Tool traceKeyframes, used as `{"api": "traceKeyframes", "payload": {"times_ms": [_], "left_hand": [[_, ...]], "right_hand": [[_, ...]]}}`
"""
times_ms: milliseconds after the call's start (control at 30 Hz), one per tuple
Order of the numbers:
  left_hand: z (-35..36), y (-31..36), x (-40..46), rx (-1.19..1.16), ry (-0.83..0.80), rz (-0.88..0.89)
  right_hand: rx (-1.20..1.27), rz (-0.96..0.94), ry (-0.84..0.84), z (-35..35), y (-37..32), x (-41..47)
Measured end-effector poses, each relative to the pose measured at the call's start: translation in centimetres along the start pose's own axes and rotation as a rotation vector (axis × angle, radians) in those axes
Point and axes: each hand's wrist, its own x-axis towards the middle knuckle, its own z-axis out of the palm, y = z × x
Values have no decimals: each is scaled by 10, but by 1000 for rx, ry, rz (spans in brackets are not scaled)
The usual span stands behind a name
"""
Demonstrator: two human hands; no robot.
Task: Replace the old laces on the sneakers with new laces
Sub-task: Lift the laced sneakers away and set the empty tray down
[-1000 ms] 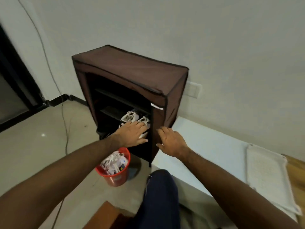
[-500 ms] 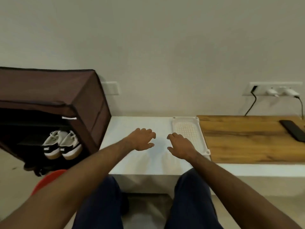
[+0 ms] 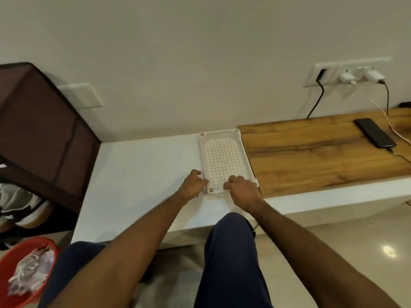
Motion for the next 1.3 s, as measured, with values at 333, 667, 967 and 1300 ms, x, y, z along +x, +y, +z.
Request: {"api": "traceKeyframes", "payload": {"times_ms": [333,667,967,1300], "left_hand": [[-33,5,-11,-486,-99,-27],[-176,14,-126,-538,-68,118],[-321,-47,-295,-703,228,366],[-384,-214,-396,-955,656,425]], "right_hand": [[7,-212,177,-35,-18,-8],[90,-437,288,-152,-123,-10],[-5,-795,578,-249,-297,-7],[-101,-1233,520,-257,-508,19]]}}
